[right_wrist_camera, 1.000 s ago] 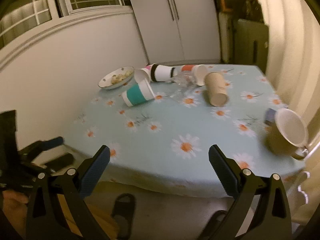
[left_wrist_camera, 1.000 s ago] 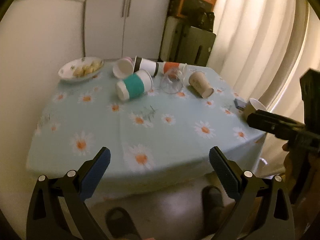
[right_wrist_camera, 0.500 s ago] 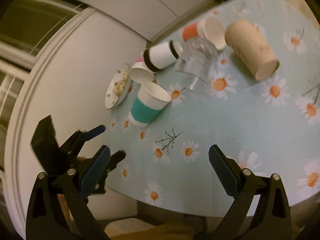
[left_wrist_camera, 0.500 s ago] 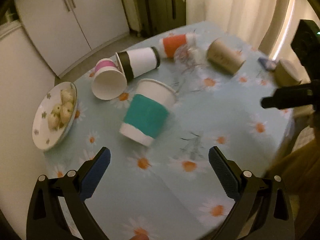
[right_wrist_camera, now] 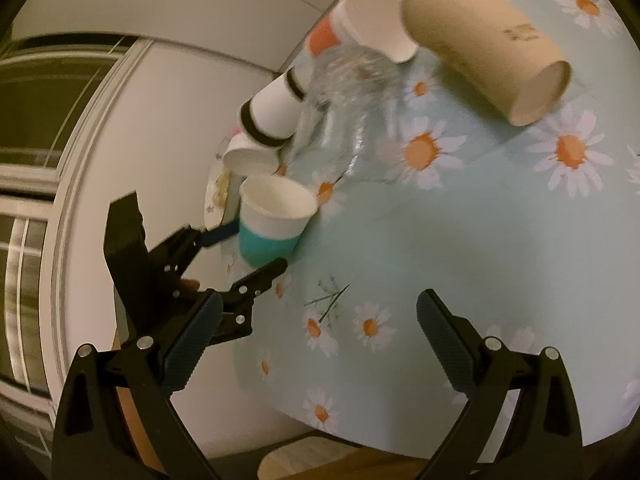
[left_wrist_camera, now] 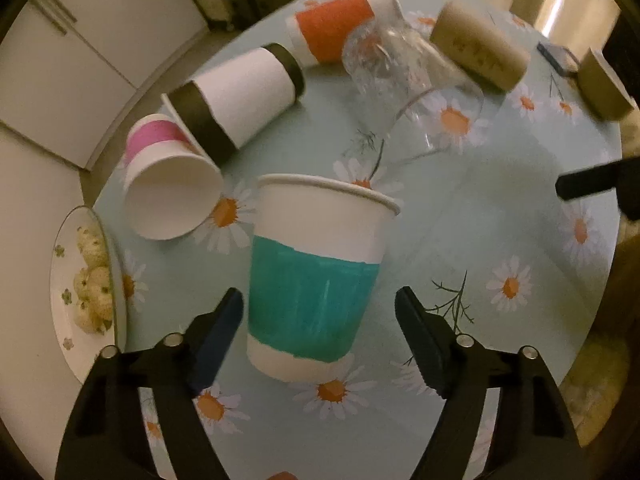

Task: Flip cup upright
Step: 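Reach the right tool to the teal-band paper cup and close on it, then lift the teal-band cup with the right tool and turn it upright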

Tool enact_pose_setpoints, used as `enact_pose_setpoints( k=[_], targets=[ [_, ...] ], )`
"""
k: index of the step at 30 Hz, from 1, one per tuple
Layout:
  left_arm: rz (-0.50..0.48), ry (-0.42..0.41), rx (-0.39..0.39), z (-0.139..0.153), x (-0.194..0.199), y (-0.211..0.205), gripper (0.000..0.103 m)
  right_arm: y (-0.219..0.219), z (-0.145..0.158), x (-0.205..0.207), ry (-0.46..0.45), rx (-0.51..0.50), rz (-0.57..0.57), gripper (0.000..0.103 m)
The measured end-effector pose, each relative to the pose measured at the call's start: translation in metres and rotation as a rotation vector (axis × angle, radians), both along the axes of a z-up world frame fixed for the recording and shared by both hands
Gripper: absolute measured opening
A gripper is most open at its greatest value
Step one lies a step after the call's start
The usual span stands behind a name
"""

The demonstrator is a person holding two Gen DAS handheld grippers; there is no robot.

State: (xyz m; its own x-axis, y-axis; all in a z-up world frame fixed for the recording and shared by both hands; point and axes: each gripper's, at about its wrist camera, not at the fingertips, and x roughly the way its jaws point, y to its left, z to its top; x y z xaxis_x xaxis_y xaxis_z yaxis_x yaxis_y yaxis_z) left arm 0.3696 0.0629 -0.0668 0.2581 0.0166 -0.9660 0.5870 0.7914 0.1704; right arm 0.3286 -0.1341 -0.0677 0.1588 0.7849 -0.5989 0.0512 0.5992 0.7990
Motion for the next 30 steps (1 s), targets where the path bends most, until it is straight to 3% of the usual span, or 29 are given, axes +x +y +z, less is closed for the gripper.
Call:
enact_pose_setpoints(
  k=[2,8,13,20,25,30],
  targets=[
    [-0.006,0.02,0.005,-0.003,0.002,-0.001,0.06,-0.002,-0.001,0.002,0.005,0.005,0.006,0.097],
    [0.024,0.035,-0.012,0.005,0.004,-0.001,0.059,-0.002,0.003,-0.001,-0.01,0.001,0.019,0.097],
    [0.123,0.035,-0.13,0.027,-0.007,0.002,0.059,-0.008,0.012,-0.005,-0.028,0.018,0.044,0.097],
    [0.424,0.071,-0.376,0.032,-0.048,0.008,0.059,-0.033,0.022,-0.013,-0.062,0.039,0.043,0.097],
    [0.69,0.098,-0.536,0.026,-0.078,0.006,0.059,-0.041,0.013,-0.022,0.014,0.094,0.088,0.097],
    [0.811,0.124,-0.596,0.018,-0.108,-0.007,0.059,-0.052,0.016,-0.035,0.011,0.097,0.112,0.097]
  ],
)
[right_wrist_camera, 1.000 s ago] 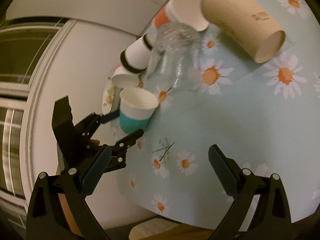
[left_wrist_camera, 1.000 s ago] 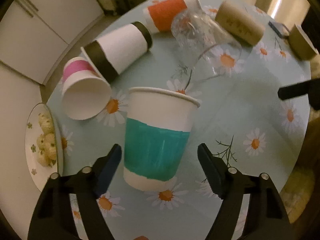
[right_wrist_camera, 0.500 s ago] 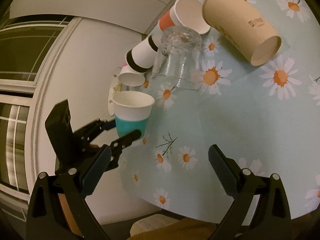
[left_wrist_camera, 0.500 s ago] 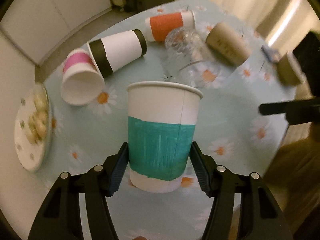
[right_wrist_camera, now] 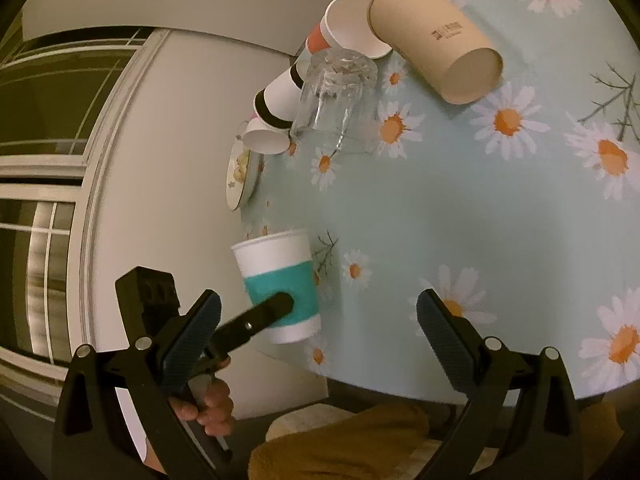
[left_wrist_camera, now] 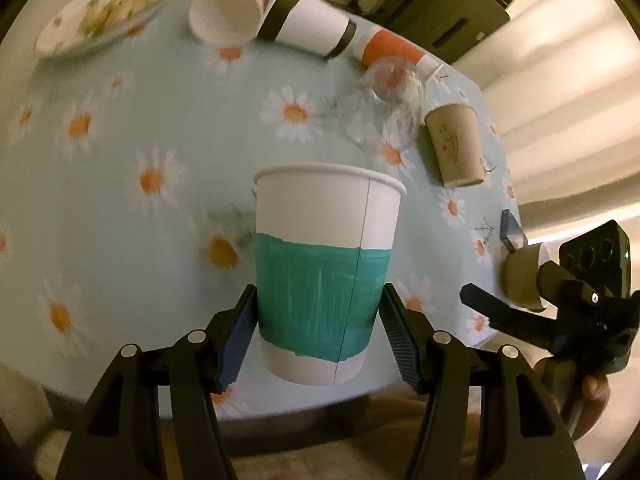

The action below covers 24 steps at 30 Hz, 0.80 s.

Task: Flip cup upright
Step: 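Lift the teal-band cup with the right tool and turn it upright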

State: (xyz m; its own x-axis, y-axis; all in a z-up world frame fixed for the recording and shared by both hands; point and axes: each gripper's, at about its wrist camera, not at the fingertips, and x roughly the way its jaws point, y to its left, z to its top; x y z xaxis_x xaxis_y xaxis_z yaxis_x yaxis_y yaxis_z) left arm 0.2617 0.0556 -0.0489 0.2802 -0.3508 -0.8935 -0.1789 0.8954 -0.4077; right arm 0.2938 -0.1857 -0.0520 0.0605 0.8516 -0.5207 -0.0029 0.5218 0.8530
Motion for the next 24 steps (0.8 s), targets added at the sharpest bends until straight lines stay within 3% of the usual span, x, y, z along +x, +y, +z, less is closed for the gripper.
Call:
enact_pose_setpoints(
  k=[5,11,15,24],
  targets=[
    [0.016,0.007,-0.02,-0.01,-0.014,-0.017,0.06,-0.002,-0.005,-0.013,0.033,0.017,0.053,0.097],
    [0.03,0.011,0.018,-0.019,-0.021,-0.028,0.06,-0.009,-0.003,-0.02,0.034,0.017,0.054,0.097],
    [0.026,0.025,0.034,-0.024,-0.02,-0.031,0.079,-0.008,-0.001,-0.02,0.032,0.013,0.062,0.097],
    [0.01,0.032,0.033,-0.024,-0.023,-0.029,0.079,-0.002,-0.002,-0.017,0.035,-0.004,0.069,0.097]
  ],
)
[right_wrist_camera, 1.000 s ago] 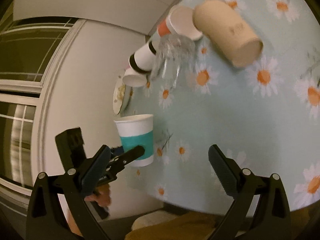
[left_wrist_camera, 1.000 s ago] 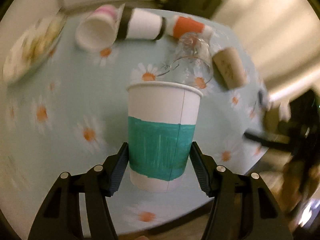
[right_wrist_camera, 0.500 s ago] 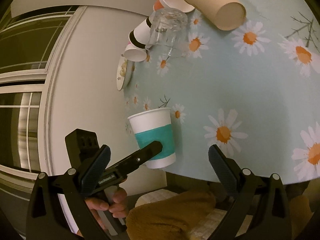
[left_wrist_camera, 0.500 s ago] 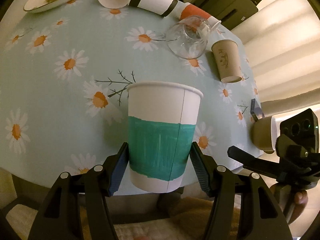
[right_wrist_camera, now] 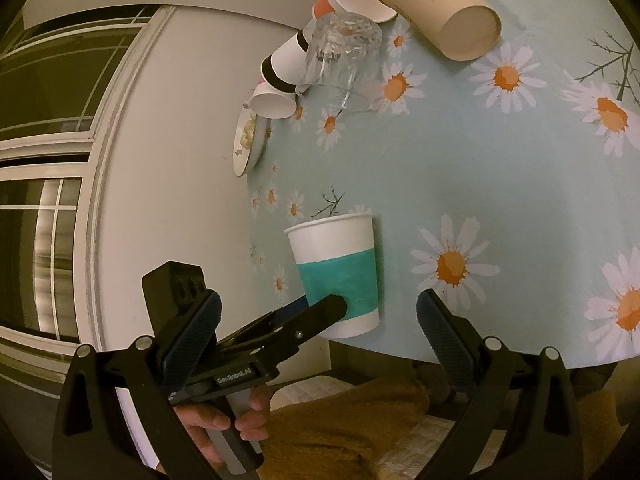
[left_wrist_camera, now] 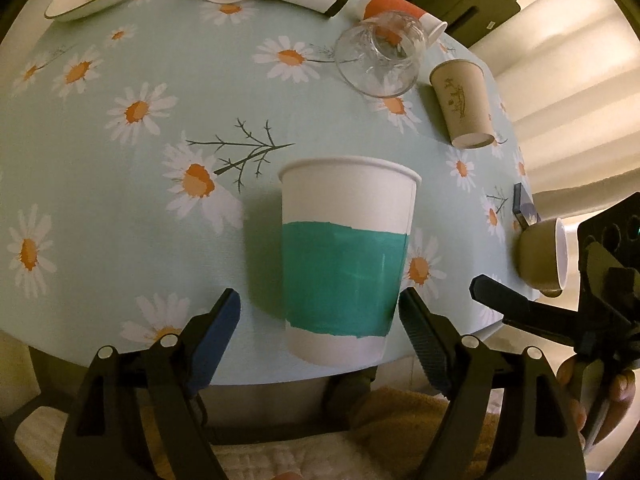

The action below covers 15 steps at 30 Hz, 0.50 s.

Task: Flip cup upright
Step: 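Lift the teal-band cup with the right tool and turn it upright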

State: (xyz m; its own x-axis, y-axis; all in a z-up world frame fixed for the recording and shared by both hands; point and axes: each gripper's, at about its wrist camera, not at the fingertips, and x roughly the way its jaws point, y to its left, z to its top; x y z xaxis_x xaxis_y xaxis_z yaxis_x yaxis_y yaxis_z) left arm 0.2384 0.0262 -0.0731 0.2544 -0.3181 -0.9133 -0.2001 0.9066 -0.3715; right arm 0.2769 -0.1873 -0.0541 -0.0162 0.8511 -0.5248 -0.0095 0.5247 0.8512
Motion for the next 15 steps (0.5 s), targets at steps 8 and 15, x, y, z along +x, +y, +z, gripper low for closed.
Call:
enact_pose_setpoints(
  k=[8,15],
  targets=[
    [-0.009,-0.037,0.009,0.013,-0.008,0.008,0.079,0.008,-0.004,0.003,-0.003,-0.021,0.011,0.097],
    [-0.044,-0.163,0.043,0.043,-0.034,0.021,0.079,0.032,-0.006,0.011,-0.048,-0.113,0.064,0.097]
  ],
)
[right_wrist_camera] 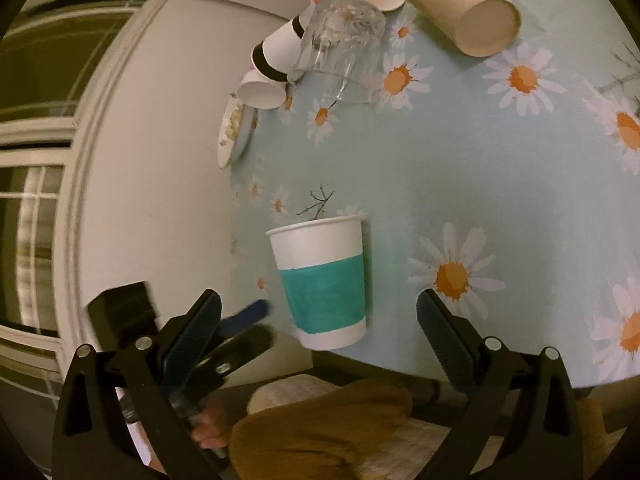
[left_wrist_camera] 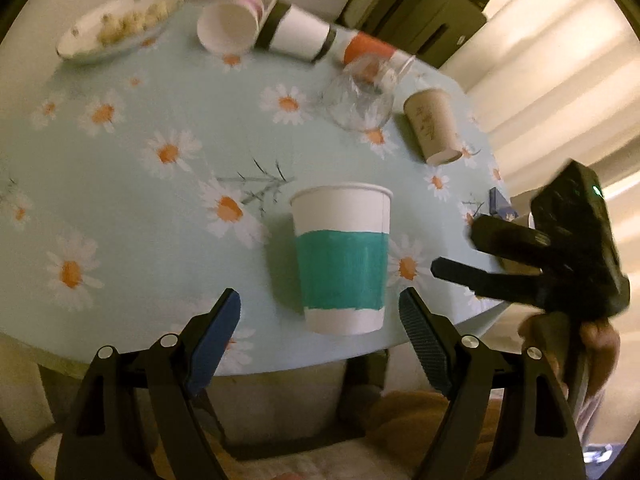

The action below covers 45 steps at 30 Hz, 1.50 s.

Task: Flip cup upright
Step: 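Lift the teal-band cup with the right tool and turn it upright, then lower the upright teal-band cup onto the tablecloth and open the right tool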

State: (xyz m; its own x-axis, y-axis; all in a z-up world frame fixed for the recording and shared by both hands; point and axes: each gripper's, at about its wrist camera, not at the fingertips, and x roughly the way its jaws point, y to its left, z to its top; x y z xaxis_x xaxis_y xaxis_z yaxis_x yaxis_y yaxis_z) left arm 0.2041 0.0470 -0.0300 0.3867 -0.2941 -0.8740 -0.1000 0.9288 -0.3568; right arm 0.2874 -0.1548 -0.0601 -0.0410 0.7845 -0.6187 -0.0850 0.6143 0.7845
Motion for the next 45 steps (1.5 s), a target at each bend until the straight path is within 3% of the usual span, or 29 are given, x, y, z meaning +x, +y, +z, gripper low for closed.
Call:
enact_pose_setpoints(
  k=[6,11,15,20,30,36,45],
  targets=[
    [0.035,-0.102,-0.046,0.005,-0.029,0.011,0.079,0.029,-0.004,0.004,-0.052,-0.108,0.07,0.095],
    [0.049,-0.153,-0.022,-0.002,-0.053,0.014,0.079,0.051,-0.007,0.004,-0.073,-0.181,0.121,0.085],
    [0.085,-0.182,-0.099,-0.005,-0.065,0.026,0.079,0.067,-0.009,0.003,-0.084,-0.204,0.153,0.083],
    [0.07,-0.208,-0.138,-0.005,-0.072,0.031,0.079,0.083,-0.017,0.003,-0.062,-0.209,0.171,0.066],
    [0.098,-0.235,-0.18,-0.006,-0.081,0.048,0.079,0.089,-0.012,0.0,-0.118,-0.247,0.183,0.064],
    [0.13,-0.253,-0.265,-0.007,-0.08,0.061,0.079,0.079,0.011,-0.009,-0.239,-0.237,0.147,0.064],
    [0.204,-0.28,-0.202,-0.006,-0.087,0.07,0.079,0.062,0.048,-0.054,-0.581,-0.203,0.044,0.064]
  ],
)
